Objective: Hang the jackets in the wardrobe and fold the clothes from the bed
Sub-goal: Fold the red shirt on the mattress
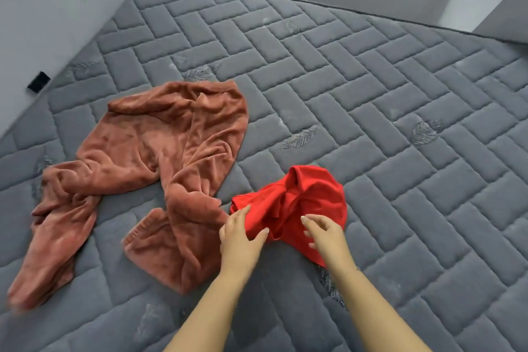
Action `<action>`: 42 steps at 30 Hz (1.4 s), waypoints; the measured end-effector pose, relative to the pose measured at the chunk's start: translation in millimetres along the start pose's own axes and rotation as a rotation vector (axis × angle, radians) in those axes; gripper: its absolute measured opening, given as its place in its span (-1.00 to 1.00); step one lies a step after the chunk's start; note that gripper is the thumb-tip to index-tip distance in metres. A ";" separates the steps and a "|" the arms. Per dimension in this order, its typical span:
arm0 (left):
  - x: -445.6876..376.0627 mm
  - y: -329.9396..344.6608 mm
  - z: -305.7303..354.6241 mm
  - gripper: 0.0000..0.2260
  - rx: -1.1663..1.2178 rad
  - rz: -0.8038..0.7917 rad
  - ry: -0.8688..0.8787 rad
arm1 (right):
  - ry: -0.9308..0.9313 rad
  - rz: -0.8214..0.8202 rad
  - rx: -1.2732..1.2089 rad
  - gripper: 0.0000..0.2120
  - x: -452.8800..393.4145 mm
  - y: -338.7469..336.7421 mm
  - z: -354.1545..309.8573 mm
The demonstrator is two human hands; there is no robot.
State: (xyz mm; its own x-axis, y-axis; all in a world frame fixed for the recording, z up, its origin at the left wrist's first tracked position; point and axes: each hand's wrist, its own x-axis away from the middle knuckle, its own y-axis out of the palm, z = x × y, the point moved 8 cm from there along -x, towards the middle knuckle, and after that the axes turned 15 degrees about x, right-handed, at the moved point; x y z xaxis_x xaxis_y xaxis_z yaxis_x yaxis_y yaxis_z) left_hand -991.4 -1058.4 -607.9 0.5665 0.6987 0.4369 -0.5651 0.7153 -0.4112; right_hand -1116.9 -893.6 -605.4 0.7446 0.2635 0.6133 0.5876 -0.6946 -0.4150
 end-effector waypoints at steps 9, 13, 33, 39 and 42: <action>-77.6 0.1 -6.9 -0.84 0.141 0.033 0.000 | -0.086 0.189 -0.010 -0.75 -98.4 32.6 5.7; -87.8 -53.1 32.6 -0.79 0.545 0.111 -0.092 | -0.068 0.296 -0.248 -0.71 -88.6 -19.7 -3.1; -53.0 -81.5 230.9 -0.70 1.345 -0.111 -0.158 | -0.337 0.200 -0.202 -0.76 -61.3 -153.4 -160.8; -11.8 -114.3 283.4 -0.85 1.300 -0.234 0.099 | -0.645 0.379 0.166 -0.71 -25.7 -192.8 -236.6; -4.7 -100.9 211.5 -0.86 1.310 -0.161 -0.127 | -0.436 0.265 0.657 -0.58 -49.1 -163.2 -187.2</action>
State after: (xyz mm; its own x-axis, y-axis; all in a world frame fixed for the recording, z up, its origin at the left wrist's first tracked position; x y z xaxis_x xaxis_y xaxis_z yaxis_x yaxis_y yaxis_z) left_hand -1063.9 -1136.9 -399.3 0.6622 0.5502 0.5088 -0.6951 0.1974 0.6912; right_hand -1308.7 -918.5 -441.9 0.8607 0.4758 0.1809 0.3403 -0.2735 -0.8997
